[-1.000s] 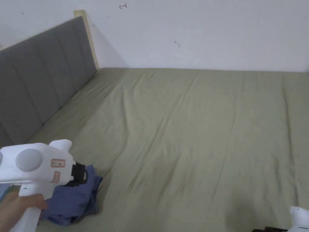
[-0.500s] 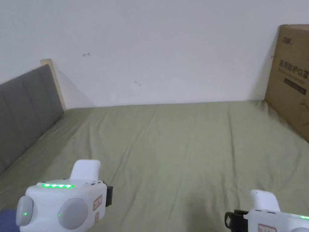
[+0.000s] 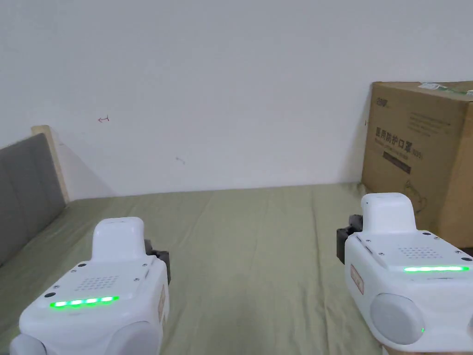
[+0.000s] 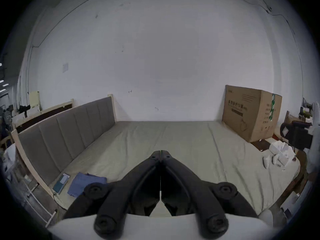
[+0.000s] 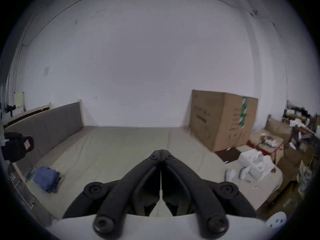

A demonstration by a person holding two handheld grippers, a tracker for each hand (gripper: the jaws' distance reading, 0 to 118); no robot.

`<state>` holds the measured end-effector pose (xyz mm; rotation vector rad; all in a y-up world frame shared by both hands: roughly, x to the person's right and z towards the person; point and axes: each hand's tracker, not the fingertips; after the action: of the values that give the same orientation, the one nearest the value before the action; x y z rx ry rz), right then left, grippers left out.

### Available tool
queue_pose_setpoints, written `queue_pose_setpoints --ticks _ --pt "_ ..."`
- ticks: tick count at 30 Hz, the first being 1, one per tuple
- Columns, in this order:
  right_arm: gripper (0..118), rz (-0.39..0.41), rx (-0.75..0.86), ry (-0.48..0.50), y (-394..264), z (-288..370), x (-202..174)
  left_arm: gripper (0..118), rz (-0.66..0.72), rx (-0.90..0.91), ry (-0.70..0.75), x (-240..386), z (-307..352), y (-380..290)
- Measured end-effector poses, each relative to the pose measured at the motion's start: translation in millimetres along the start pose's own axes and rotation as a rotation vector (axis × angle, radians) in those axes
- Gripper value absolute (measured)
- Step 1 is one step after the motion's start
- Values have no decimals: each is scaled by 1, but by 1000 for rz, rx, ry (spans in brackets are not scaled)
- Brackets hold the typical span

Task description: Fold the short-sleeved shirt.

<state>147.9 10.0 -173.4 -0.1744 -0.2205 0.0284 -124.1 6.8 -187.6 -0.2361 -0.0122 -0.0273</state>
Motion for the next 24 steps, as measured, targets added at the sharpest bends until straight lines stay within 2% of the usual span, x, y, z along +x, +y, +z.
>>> queue_pose_setpoints --ticks 7,9,11,12,13,14,15,16,21,24 --pt "0 8 16 -30 -4 7 -3 0 -3 44 -1 -4 3 3" --pt "4 -5 18 -24 -5 7 -1 6 -8 64 16 -2 5 1" --pt "35 -14 20 -20 -6 7 -1 38 -37 71 49 -2 6 0" --pt "58 -16 24 -15 -6 9 0 59 -35 72 40 -2 6 0" --pt "89 -14 28 -10 -6 9 -1 86 -37 70 31 -2 7 0" --pt "104 -13 31 -8 -7 9 -1 104 -32 56 2 -6 6 1" --pt "112 -9 42 -8 -7 10 -2 114 -24 45 -3 -5 6 2" --pt "114 -6 60 -10 -8 12 -2 118 -28 48 -2 -3 6 2" --pt "114 -5 75 -5 -7 14 -3 118 -65 43 4 2 4 5" --pt "114 -17 73 0 -8 15 0 118 -22 0 -24 0 1 6"
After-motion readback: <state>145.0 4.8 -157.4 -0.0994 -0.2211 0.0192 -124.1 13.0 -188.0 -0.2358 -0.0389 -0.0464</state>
